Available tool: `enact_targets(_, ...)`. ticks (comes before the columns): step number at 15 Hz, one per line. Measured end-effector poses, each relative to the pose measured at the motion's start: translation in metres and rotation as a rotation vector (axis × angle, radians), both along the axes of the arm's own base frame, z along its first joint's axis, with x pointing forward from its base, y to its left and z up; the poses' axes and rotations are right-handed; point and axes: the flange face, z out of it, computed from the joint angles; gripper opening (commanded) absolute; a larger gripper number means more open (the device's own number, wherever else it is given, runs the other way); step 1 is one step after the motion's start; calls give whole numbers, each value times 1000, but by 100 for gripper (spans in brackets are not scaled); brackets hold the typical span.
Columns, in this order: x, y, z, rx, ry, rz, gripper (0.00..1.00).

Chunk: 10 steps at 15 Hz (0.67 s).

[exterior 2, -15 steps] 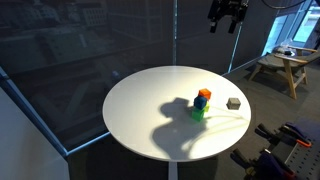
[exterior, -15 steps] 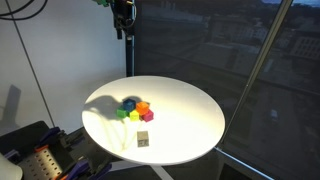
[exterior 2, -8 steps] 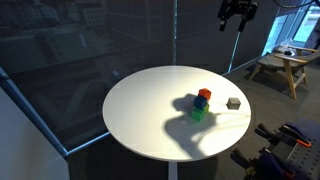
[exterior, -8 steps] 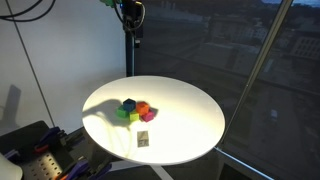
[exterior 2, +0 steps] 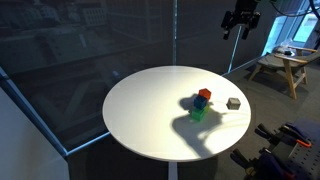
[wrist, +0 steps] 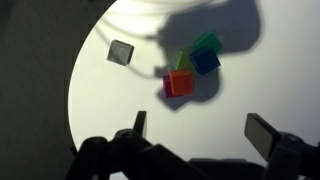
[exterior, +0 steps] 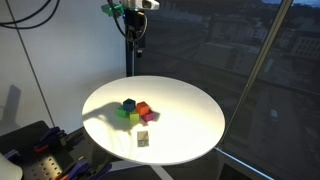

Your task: Pick up the gray block and stack it on top of both the blue block and the orange block

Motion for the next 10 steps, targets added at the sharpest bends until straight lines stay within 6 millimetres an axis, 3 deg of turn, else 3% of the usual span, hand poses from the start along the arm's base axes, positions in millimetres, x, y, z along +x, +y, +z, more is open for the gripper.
enact_targets(10,8,-3,-62,-4,50,-4,100)
